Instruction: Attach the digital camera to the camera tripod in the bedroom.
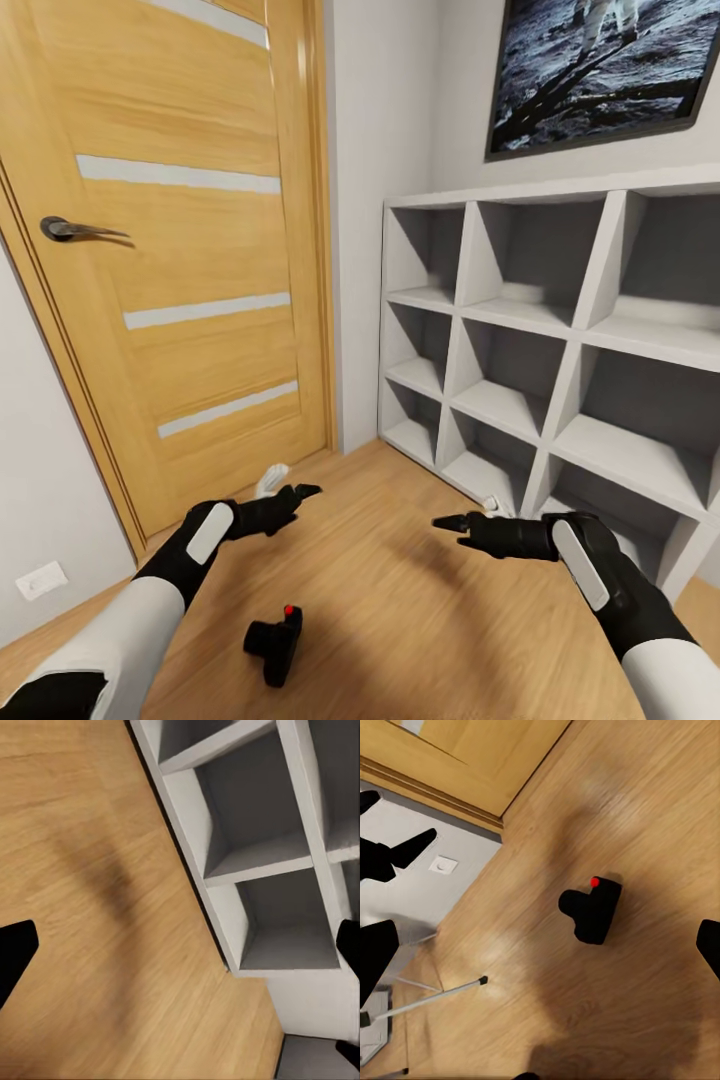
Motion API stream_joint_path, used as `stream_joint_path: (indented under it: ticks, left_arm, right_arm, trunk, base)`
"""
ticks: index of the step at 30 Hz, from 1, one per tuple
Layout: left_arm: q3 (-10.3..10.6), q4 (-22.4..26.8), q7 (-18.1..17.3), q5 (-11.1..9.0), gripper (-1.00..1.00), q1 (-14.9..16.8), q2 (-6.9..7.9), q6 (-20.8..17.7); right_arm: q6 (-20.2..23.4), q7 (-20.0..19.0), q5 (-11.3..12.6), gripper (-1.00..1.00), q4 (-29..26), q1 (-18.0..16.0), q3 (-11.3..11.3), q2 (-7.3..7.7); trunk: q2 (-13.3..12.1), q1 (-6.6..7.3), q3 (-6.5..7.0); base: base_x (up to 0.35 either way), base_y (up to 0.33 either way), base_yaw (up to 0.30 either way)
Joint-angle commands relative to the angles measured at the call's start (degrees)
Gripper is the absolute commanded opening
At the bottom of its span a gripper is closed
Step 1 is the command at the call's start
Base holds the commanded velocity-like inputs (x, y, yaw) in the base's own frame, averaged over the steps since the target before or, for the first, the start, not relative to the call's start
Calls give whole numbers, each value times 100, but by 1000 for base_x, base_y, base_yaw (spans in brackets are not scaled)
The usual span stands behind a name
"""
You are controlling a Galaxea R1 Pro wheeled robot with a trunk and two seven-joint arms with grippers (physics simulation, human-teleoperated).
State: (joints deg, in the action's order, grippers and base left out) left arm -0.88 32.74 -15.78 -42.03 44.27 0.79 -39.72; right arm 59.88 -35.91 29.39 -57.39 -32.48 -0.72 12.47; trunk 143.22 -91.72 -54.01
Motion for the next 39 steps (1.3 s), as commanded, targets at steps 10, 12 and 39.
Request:
stream_joint_path:
  ticks: [10, 12, 39]
  left_arm:
    - [-9, -235, -677, -125, 100, 3, 217, -19]
    - [-9, -247, -700, -126, 100, 3, 224, -19]
    - [-9, -268, -750, -140, 100, 3, 227, -10]
  right_arm:
    - [12, -299, -45, 100, 16, -4, 0, 98]
    - [12, -310, -46, 100, 17, -4, 0, 101]
    - [12, -307, -47, 100, 18, -4, 1, 107]
  trunk:
    - [17, -24, -228]
    - [19, -29, -272]
    - [55, -99, -871]
  base:
    - [0, 0, 0]
    - [0, 0, 0]
    - [0, 0, 0]
